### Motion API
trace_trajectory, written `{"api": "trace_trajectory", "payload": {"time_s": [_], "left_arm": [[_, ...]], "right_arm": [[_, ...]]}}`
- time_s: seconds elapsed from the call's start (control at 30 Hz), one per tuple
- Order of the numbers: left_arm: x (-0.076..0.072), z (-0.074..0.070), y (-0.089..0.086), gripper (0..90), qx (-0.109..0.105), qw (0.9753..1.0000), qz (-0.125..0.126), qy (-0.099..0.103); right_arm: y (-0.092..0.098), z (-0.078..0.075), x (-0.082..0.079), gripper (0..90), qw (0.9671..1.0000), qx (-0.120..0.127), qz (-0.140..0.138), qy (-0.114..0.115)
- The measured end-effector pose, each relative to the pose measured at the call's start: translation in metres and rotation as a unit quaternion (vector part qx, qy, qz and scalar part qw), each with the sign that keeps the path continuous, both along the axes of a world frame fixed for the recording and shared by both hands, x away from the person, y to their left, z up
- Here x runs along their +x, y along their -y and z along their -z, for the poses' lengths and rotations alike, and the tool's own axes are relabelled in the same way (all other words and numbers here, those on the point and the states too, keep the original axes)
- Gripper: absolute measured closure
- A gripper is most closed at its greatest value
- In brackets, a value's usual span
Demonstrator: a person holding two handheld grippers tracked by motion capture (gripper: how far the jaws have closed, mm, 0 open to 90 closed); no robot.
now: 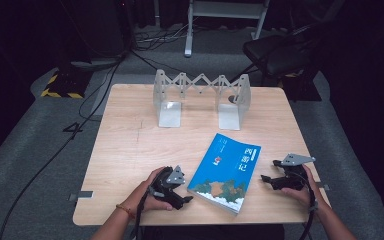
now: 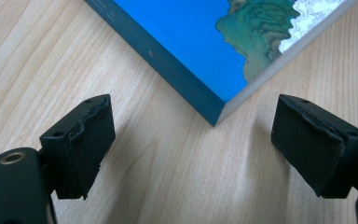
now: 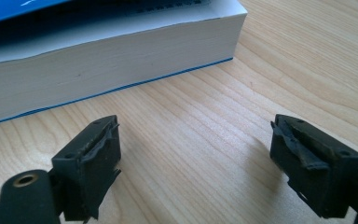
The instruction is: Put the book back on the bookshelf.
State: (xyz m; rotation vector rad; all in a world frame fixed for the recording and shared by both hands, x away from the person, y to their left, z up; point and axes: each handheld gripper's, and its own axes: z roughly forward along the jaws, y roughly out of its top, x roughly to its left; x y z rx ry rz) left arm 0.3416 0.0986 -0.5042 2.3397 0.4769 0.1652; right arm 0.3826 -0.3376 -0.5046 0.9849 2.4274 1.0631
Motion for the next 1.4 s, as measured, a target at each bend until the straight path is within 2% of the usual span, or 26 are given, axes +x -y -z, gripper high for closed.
{"api": "trace_trajectory", "payload": {"time_s": [0.1,0.13,0.33,0.4,0.43,0.67,0.87,0.97,1.2,1.33,1.4], "left_arm": [[0.001,0.0,0.001,14.1,0.002,1.0,-0.004,0.001],[0.0,0.0,0.001,14.1,0.0,1.0,-0.007,0.0],[-0.001,0.0,0.001,14.1,-0.001,0.9999,-0.012,-0.001],[-0.001,0.0,0.001,14.1,-0.001,0.9999,-0.011,-0.001],[0.0,0.0,0.001,13.8,-0.001,0.9999,-0.011,-0.001],[0.0,0.0,0.001,13.4,-0.001,0.9999,-0.011,-0.004],[0.002,0.0,0.001,13.4,0.0,1.0,-0.006,-0.002],[0.002,0.0,0.001,13.4,0.0,1.0,-0.004,-0.002],[0.002,0.0,0.001,13.3,0.0,1.0,-0.003,-0.002],[0.003,0.0,0.001,13.3,0.001,1.0,-0.002,-0.002],[0.003,0.0,0.001,13.2,0.001,1.0,-0.001,-0.001]], "right_arm": [[-0.001,-0.001,0.0,15.8,0.9999,-0.003,-0.012,-0.003],[-0.003,-0.001,-0.001,15.8,0.9997,-0.006,-0.025,-0.004],[-0.011,-0.004,-0.003,17.1,0.9993,-0.023,-0.028,0.004],[-0.012,-0.004,-0.003,18.0,0.9993,-0.023,-0.027,0.007],[-0.013,-0.005,-0.005,22.5,0.9993,-0.024,-0.027,0.01],[-0.017,-0.009,-0.008,23.0,0.9989,-0.025,-0.036,0.018],[-0.016,-0.007,-0.008,26.1,0.9984,-0.036,-0.041,0.013],[-0.013,-0.007,-0.007,26.3,0.9987,-0.033,-0.038,0.011],[0.005,-0.002,0.001,23.4,0.9998,0.001,-0.022,-0.005],[0.005,-0.002,0.0,23.4,0.9997,-0.001,-0.024,-0.002],[-0.001,-0.003,-0.002,24.7,0.9998,-0.008,-0.016,0.002]]}}
